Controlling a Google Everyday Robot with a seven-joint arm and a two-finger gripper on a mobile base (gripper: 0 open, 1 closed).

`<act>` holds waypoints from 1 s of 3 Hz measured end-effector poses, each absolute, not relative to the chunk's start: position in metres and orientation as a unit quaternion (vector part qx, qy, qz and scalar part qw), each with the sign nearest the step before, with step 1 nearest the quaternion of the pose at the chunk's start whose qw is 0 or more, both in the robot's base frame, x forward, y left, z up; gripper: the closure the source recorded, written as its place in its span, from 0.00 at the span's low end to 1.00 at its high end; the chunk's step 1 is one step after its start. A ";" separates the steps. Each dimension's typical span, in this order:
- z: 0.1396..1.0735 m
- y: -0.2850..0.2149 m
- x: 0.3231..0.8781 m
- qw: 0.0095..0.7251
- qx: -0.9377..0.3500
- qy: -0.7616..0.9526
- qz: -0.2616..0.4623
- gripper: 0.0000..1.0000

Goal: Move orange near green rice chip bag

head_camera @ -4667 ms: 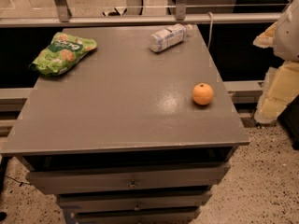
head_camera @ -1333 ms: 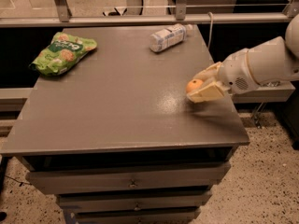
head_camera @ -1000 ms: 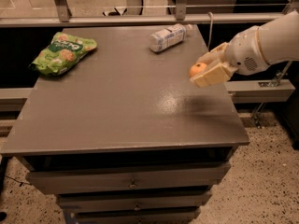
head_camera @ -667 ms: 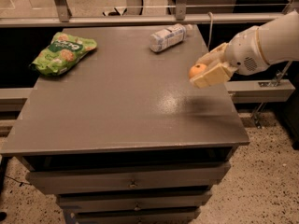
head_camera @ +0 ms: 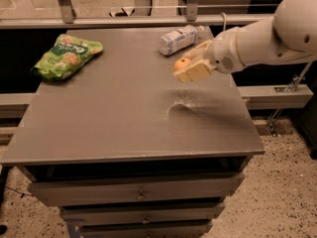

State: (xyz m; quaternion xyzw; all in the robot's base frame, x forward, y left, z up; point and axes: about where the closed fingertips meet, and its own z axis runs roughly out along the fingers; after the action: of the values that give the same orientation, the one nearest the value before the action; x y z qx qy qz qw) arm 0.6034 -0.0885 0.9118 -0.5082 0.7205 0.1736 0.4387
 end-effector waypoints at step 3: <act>0.892 0.092 0.691 0.490 -0.536 0.652 0.219 1.00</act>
Offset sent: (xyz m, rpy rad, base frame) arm 0.1118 0.1943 -0.0193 0.1202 -0.1435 0.1152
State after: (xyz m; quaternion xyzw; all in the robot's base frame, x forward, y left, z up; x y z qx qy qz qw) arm 0.6914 0.0922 0.8922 -0.5357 0.6519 0.2187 0.4902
